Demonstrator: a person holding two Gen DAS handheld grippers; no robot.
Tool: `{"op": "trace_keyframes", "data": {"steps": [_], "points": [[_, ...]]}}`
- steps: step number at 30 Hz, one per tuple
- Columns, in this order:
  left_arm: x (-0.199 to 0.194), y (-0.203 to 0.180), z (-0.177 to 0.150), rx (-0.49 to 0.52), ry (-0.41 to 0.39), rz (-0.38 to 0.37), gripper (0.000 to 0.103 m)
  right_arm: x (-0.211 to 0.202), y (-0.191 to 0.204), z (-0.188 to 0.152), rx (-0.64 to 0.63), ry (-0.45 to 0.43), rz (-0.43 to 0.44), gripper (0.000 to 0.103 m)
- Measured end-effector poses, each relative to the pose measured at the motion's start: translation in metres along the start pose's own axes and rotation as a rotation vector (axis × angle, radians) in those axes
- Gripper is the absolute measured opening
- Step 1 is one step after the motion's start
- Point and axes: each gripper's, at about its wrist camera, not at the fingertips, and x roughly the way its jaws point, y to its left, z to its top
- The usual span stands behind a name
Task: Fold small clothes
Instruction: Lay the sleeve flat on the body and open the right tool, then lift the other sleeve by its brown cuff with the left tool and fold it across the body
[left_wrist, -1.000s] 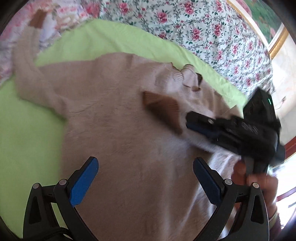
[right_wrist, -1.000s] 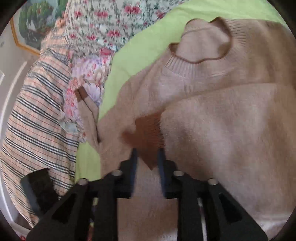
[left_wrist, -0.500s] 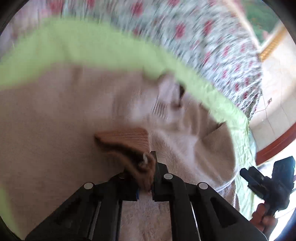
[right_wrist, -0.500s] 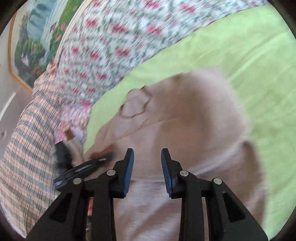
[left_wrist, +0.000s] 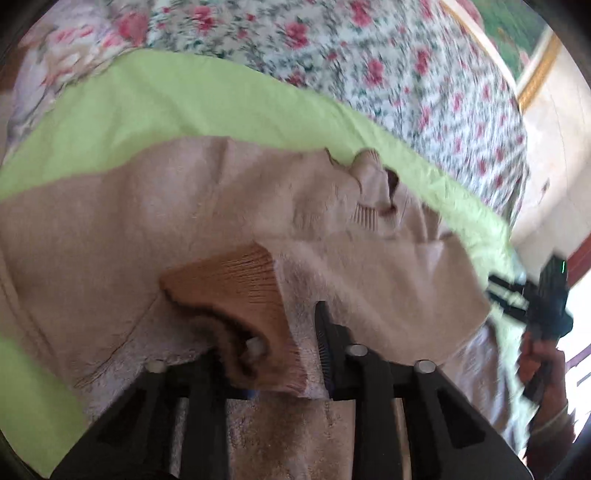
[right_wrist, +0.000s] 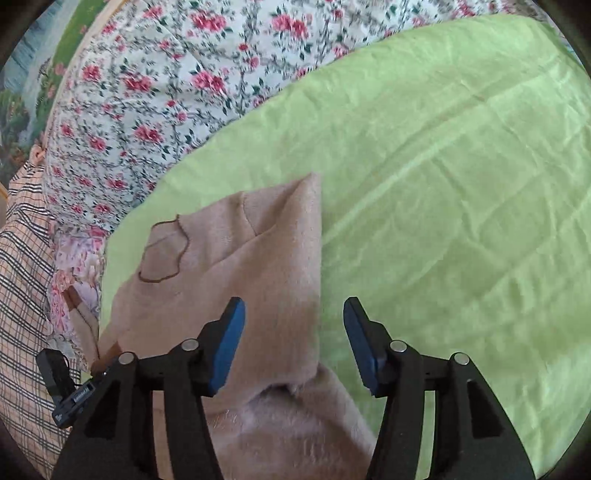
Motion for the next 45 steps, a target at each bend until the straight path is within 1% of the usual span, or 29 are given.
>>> {"op": "trace_keyframes", "data": {"steps": [2, 4, 5, 6, 8, 10, 11, 13, 16, 17, 19, 20, 21, 22, 24, 25, 27, 28, 30, 31, 32, 33, 35, 38, 40, 41, 42, 43, 45], "points": [[-0.002, -0.007, -0.004, 0.044, -0.004, 0.027, 0.007, 0.013, 0.0, 0.005, -0.017, 0.023, 0.005, 0.057], [-0.005, -0.006, -0.002, 0.044, -0.013, 0.027, 0.007, 0.029, 0.003, 0.01, -0.042, 0.063, 0.012, 0.055], [-0.006, -0.006, -0.001, 0.041, -0.013, 0.025, 0.007, 0.036, 0.007, 0.011, -0.077, 0.092, -0.001, 0.041], [-0.006, -0.007, 0.001, 0.041, -0.014, 0.026, 0.007, 0.036, 0.009, 0.014, -0.112, 0.094, -0.02, 0.01], [-0.005, -0.015, 0.004, 0.068, -0.031, 0.024, 0.007, 0.017, 0.01, 0.023, -0.155, 0.026, -0.013, 0.009], [-0.009, -0.024, 0.006, 0.097, -0.052, 0.01, 0.007, 0.002, 0.008, 0.03, -0.193, -0.03, -0.051, 0.008], [-0.006, -0.029, 0.007, 0.114, -0.056, 0.006, 0.007, 0.0, 0.004, 0.032, -0.204, -0.037, -0.074, 0.008], [0.004, -0.036, 0.009, 0.136, -0.047, 0.018, 0.007, 0.008, -0.005, 0.03, -0.205, -0.007, -0.1, 0.008], [0.016, -0.033, 0.005, 0.143, -0.004, 0.042, 0.008, 0.02, -0.015, 0.023, -0.189, 0.04, -0.139, 0.01], [0.016, -0.031, 0.003, 0.142, 0.005, 0.039, 0.009, 0.016, -0.016, 0.022, -0.182, 0.029, -0.168, 0.012], [0.01, -0.028, 0.0, 0.146, 0.004, 0.033, 0.013, -0.003, -0.01, 0.018, -0.17, -0.032, -0.239, 0.022], [0.006, -0.027, -0.002, 0.149, -0.001, 0.037, 0.013, -0.012, -0.002, 0.014, -0.176, -0.062, -0.246, 0.023], [0.004, -0.025, -0.003, 0.147, -0.004, 0.037, 0.014, -0.02, 0.008, 0.009, -0.193, -0.078, -0.21, 0.023], [0.003, -0.024, -0.004, 0.14, -0.003, 0.037, 0.014, -0.025, 0.021, 0.002, -0.225, -0.073, -0.13, 0.023], [0.003, -0.023, -0.004, 0.133, -0.004, 0.044, 0.016, -0.02, 0.034, -0.011, -0.257, -0.015, -0.027, 0.029], [0.002, -0.023, -0.004, 0.134, -0.006, 0.049, 0.016, -0.014, 0.035, -0.017, -0.26, 0.017, -0.03, 0.031], [0.0, -0.022, -0.006, 0.128, -0.008, 0.062, 0.016, -0.003, 0.025, -0.027, -0.276, 0.05, -0.137, 0.031], [-0.003, -0.02, -0.007, 0.125, -0.008, 0.064, 0.017, -0.003, 0.015, -0.029, -0.263, 0.042, -0.168, 0.028], [-0.007, -0.014, -0.011, 0.121, -0.005, 0.082, 0.018, -0.017, -0.003, -0.028, -0.188, 0.002, -0.156, 0.028], [-0.01, -0.01, -0.014, 0.12, -0.003, 0.098, 0.018, -0.023, -0.005, -0.027, -0.17, -0.01, -0.175, 0.03], [-0.012, -0.007, -0.016, 0.115, -0.003, 0.105, 0.018, -0.032, -0.005, -0.027, -0.157, -0.029, -0.227, 0.033], [-0.016, -0.003, -0.018, 0.105, -0.004, 0.109, 0.018, -0.04, -0.005, -0.028, -0.142, -0.047, -0.241, 0.036], [-0.026, 0.001, -0.02, 0.092, -0.018, 0.111, 0.017, -0.054, 0.0, -0.03, -0.106, -0.063, -0.124, 0.037], [-0.048, 0.007, -0.022, 0.079, -0.056, 0.131, 0.018, -0.068, 0.021, -0.04, -0.15, -0.075, -0.092, 0.04], [-0.067, 0.018, -0.019, 0.057, -0.087, 0.154, 0.022, -0.066, 0.033, -0.047, -0.162, -0.063, -0.045, 0.04], [-0.075, 0.023, -0.017, 0.046, -0.099, 0.173, 0.028, -0.066, 0.039, -0.051, -0.166, -0.051, -0.023, 0.04], [-0.083, 0.031, -0.013, 0.033, -0.113, 0.198, 0.038, -0.062, 0.044, -0.053, -0.174, -0.043, -0.009, 0.04], [-0.091, 0.039, -0.009, 0.016, -0.131, 0.227, 0.043, -0.061, 0.049, -0.058, -0.185, -0.032, 0.005, 0.041], [-0.109, 0.06, 0.002, -0.03, -0.174, 0.289, 0.059, -0.056, 0.06, -0.069, -0.203, -0.002, 0.028, 0.042]]}}
